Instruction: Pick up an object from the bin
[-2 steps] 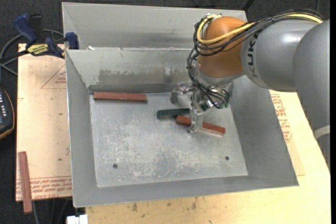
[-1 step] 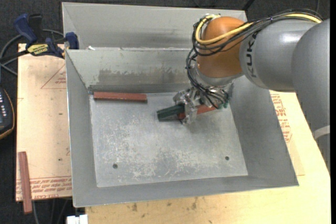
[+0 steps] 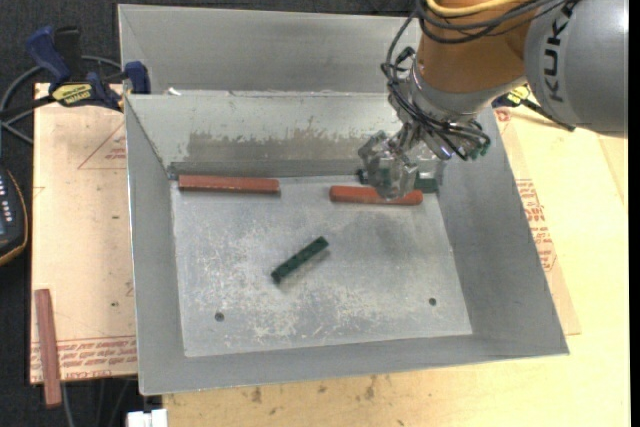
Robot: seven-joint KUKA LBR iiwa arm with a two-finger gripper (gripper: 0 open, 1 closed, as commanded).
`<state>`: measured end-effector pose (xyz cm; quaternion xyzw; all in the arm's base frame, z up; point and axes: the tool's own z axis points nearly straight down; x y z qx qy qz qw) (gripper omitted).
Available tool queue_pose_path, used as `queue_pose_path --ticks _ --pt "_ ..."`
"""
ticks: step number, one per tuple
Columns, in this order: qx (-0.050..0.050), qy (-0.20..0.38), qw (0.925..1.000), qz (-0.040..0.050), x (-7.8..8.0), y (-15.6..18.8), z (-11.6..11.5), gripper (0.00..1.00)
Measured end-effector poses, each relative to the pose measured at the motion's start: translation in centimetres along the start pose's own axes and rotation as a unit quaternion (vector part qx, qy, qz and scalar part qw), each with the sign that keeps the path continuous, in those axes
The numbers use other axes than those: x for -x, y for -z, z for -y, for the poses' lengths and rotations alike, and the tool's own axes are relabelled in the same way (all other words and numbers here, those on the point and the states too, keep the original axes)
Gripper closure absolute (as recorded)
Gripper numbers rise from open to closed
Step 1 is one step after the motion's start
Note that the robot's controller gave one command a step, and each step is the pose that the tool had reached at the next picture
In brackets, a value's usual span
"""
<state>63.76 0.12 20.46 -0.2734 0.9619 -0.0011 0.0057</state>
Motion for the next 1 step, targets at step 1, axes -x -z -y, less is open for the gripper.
queue_pose_path --ticks 1 --pt "0.005 -0.006 0.9999 -0.0074 -4.57 -4.14 -6.24 1.0"
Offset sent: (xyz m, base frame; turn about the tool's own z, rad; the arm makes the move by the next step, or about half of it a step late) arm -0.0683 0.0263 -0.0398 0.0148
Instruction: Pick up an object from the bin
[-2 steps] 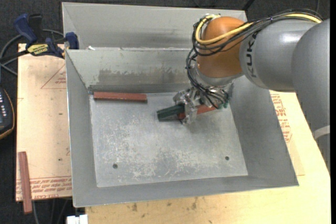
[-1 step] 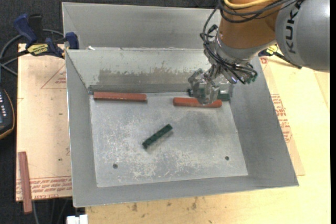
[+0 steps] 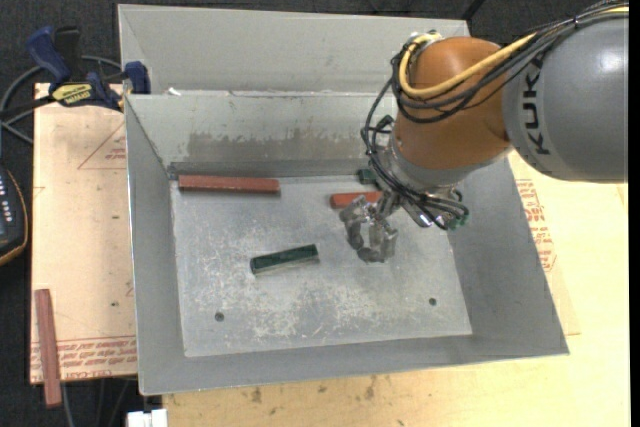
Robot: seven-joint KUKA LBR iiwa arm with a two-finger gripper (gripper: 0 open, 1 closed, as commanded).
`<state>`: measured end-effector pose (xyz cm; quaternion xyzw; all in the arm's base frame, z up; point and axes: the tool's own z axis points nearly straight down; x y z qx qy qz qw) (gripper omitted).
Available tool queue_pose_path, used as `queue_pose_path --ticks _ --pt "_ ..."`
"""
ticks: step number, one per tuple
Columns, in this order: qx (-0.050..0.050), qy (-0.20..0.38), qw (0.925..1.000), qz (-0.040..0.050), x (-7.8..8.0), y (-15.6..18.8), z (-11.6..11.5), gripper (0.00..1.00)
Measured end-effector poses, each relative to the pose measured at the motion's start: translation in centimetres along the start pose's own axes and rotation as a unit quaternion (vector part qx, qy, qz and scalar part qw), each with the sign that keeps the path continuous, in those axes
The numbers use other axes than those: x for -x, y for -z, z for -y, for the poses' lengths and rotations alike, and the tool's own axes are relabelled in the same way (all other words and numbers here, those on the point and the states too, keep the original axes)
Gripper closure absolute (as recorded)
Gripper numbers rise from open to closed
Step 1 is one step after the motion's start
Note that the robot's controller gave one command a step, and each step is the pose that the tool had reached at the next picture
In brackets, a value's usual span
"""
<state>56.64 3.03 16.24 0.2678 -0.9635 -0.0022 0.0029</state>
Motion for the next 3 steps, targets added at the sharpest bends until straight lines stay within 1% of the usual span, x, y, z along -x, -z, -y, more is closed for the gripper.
queue_pose_path --ticks 1,2,3 --pt "-0.002 -0.141 0.99 0.0046 3.5 -0.7 -3.5 1.0" --pt "-0.002 -0.142 0.9899 0.0043 3.5 -0.7 -3.5 0.0" --pt "0.0 -0.177 0.9843 0.0001 5.3 -9.7 -8.6 0.0"
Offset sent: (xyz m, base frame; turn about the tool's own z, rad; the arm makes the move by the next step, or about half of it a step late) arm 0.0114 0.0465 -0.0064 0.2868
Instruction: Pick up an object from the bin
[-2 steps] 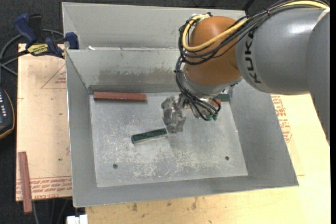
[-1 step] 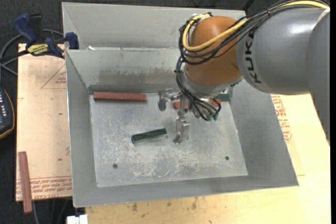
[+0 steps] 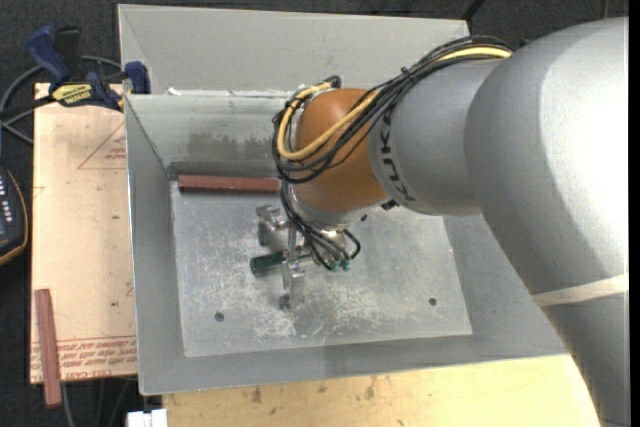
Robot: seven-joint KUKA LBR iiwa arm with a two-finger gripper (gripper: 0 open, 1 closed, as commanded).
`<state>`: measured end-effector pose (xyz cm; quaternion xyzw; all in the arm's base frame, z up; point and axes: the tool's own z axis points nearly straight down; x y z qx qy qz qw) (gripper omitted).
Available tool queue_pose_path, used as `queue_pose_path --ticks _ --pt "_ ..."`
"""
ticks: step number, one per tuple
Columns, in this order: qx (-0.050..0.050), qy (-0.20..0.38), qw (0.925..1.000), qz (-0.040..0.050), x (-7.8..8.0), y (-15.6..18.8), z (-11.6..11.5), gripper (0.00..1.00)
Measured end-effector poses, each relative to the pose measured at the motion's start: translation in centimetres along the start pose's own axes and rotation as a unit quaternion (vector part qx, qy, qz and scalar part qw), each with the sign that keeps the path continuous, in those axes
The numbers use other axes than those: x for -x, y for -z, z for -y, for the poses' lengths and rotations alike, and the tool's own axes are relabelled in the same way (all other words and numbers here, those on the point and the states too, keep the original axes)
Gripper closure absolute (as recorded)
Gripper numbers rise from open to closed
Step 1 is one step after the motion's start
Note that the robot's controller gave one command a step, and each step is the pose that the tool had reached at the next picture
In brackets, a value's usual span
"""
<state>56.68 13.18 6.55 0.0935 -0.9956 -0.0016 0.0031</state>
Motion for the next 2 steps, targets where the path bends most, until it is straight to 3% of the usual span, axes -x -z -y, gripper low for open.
queue_pose_path --ticks 1,2 --pt "-0.001 -0.002 1.0 0.0041 0.3 0.5 0.3 1.0" --pt "-0.002 0.013 0.9999 0.0078 -4.5 16.4 3.2 1.0"
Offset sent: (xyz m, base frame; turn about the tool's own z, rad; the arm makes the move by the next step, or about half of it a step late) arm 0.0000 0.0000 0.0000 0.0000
